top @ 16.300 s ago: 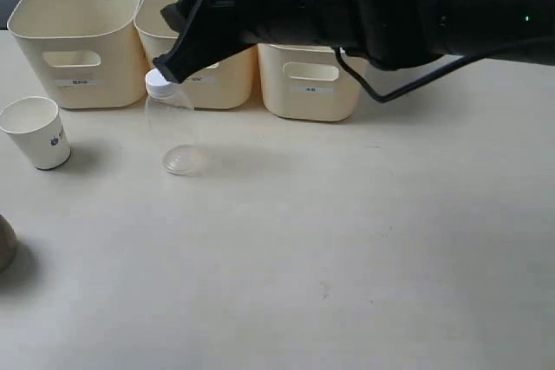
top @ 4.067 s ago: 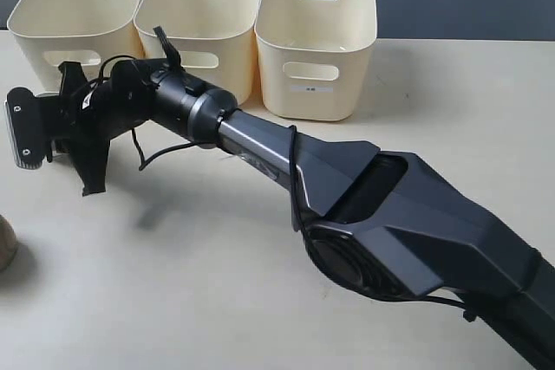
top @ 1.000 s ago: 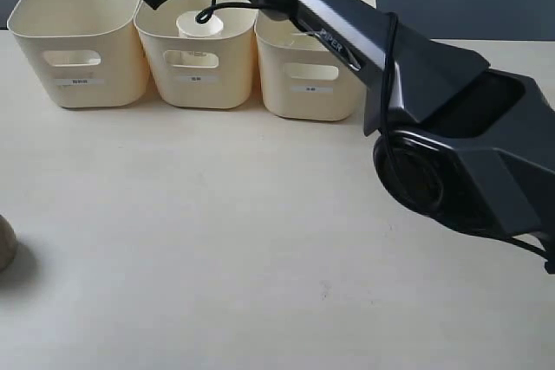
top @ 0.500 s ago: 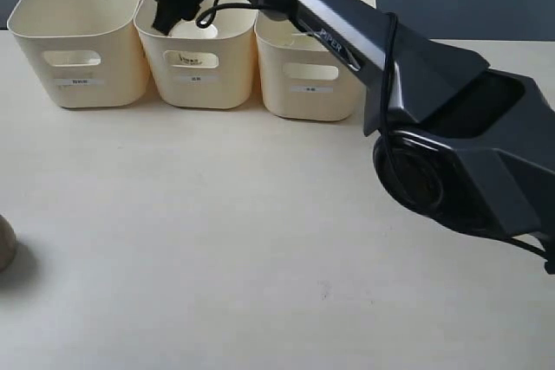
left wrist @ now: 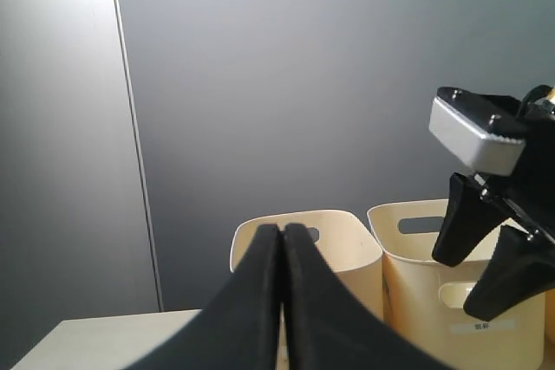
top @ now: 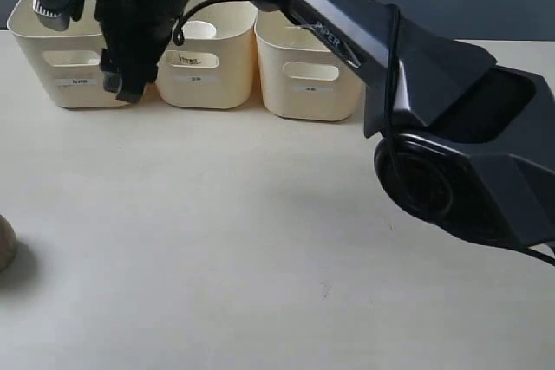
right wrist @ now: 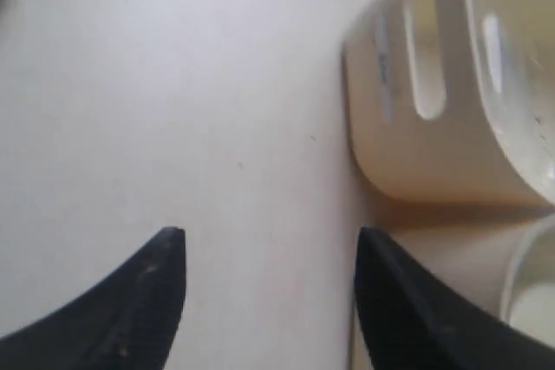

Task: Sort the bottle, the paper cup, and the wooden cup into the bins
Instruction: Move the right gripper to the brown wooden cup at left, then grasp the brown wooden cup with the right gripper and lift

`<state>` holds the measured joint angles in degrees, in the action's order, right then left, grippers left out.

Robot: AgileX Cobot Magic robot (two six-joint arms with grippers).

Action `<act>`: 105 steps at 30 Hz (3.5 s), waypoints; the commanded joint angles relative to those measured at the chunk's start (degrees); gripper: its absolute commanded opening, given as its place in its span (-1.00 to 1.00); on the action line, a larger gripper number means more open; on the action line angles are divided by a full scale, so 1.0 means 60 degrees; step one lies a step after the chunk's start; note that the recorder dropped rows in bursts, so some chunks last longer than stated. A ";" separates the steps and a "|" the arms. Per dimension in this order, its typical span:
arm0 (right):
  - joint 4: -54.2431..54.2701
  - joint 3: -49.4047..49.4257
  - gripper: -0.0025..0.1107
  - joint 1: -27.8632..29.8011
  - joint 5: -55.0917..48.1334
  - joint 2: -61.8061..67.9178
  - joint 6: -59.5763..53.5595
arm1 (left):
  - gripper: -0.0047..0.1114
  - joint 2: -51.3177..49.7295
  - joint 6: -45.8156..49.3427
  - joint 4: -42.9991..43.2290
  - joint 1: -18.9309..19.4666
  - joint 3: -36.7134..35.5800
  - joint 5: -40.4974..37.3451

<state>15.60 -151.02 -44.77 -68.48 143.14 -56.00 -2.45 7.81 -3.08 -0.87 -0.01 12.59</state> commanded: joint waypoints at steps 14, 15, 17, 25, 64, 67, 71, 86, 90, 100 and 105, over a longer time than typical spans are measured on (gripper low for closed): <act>0.1329 -0.0008 0.02 -0.1311 -0.0248 0.0404 -0.2274 | -0.92 0.0066 0.0057 0.0074 -0.0062 0.0001 0.1283; 0.1270 0.0012 0.02 -0.1373 -0.0248 0.0480 -0.2274 | -0.92 0.0066 0.0057 0.0074 -0.0062 0.0001 0.1365; 0.1223 0.0031 0.00 -0.1437 -0.0248 0.0596 -0.2315 | -0.92 0.0066 0.0057 0.0074 -0.0062 0.0001 0.1556; 0.1319 0.0212 -0.17 -0.1544 -0.0248 0.1072 -0.2941 | -0.92 0.0066 0.0057 0.0074 -0.0062 0.0001 0.1834; -0.1475 0.0212 0.17 -0.3200 0.2573 0.1727 -0.6163 | -0.92 0.0066 -0.0477 0.0074 -0.0062 0.0001 0.5348; -0.1132 0.0212 0.17 -0.3218 0.2871 0.1743 -0.6166 | -0.92 0.0066 -0.0477 0.0074 -0.0062 0.0001 0.5331; -0.1132 0.0212 0.17 -0.3218 0.3281 0.1743 -0.6166 | -0.92 0.0066 -0.0477 0.0074 -0.0062 0.0001 0.5331; 0.0086 0.0212 0.16 -0.3198 0.2691 0.1743 -0.6661 | -0.92 0.0066 -0.0477 0.0210 -0.0062 0.0001 0.5331; 0.0027 0.0212 0.11 -0.3198 0.2128 0.1743 -0.6661 | -0.92 0.0066 -0.0477 0.0210 -0.0062 0.0001 0.5331; 0.0197 0.0212 0.00 -0.3198 0.2055 0.1743 -0.6896 | -0.92 0.0066 -0.0460 0.0207 -0.0062 0.0001 0.5158; 0.0285 0.0212 0.00 -0.3198 0.2142 0.1773 -0.7034 | -0.92 0.0066 -0.0460 0.0207 -0.0062 0.0001 0.5158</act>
<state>16.47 -149.77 -64.17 -56.22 153.92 -97.27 -2.31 5.03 -1.74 -0.87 -0.01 43.83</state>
